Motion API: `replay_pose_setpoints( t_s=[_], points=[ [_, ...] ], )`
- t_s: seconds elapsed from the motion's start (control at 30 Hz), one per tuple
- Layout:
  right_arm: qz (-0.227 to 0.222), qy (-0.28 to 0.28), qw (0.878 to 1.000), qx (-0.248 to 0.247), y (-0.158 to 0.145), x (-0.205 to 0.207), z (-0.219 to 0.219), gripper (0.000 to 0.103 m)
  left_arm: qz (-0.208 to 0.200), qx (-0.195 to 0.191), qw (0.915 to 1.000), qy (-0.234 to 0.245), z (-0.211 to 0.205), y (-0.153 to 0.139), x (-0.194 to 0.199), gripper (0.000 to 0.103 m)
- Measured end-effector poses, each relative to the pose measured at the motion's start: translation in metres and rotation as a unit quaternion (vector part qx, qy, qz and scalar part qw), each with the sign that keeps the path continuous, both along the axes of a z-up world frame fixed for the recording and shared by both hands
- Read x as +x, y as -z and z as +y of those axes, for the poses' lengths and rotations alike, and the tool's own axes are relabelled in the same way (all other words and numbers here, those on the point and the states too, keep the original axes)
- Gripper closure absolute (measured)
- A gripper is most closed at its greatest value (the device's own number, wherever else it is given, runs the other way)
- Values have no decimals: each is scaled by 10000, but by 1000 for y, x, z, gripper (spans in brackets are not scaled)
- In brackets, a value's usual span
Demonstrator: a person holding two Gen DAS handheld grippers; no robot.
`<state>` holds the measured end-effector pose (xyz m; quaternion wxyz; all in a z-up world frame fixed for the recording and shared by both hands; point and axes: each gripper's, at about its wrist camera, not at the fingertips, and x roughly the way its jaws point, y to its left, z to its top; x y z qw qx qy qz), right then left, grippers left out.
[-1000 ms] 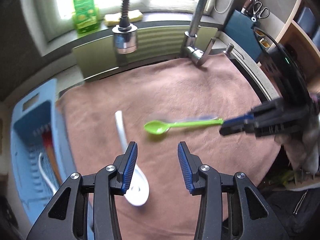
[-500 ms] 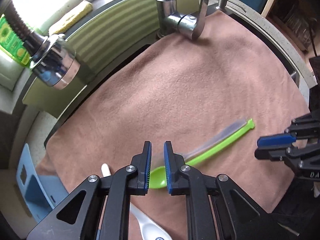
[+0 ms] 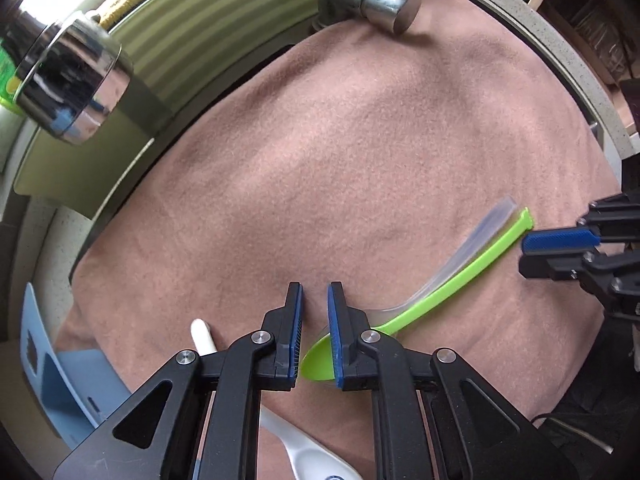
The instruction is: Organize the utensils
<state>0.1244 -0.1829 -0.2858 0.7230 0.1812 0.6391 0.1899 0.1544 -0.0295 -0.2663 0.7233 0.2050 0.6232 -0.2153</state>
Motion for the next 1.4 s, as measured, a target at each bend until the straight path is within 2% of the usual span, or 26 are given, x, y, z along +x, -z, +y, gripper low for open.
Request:
replay_pose_setpoints(
  t_s=[0.2, 0.3, 0.4, 0.7, 0.8, 0.93, 1.13, 1.2, 1.27, 1.4],
  points=[
    [-62, -78, 9999, -137, 0, 11, 0, 90, 180, -227, 9996, 49, -4, 1, -22, 92],
    [-101, -168, 9996, -217, 0, 17, 3, 90, 294, -498, 9983, 4, -7, 0, -39, 92],
    [-151, -280, 9991, -296, 0, 24, 7, 90, 285, -608, 9977, -40, -12, 0, -54, 95],
    [-307, -624, 9962, -515, -1, 40, 25, 90, 170, -1020, 9938, -409, -34, -5, -99, 95],
    [-372, -737, 9955, -454, -2, 43, 34, 90, 90, -1299, 9885, -773, -32, -6, -108, 95],
    [-482, -791, 9953, -269, -6, 42, 40, 90, 46, -1889, 9735, -1288, -27, -8, -120, 95],
    [-311, -661, 9973, -52, -15, 14, 29, 90, -264, -2011, 9626, -1798, 1, -21, -157, 94],
    [-253, -653, 9975, 12, -17, 4, 28, 90, -372, -2008, 9610, -1864, 8, -30, -164, 91],
    [-214, -631, 9978, 18, -18, -3, 29, 90, -525, -1844, 9643, -1828, 34, -42, -175, 91],
    [-104, -623, 9980, 20, -15, -8, 38, 90, -668, -1556, 9698, -1756, 42, -51, -182, 90]
  ],
)
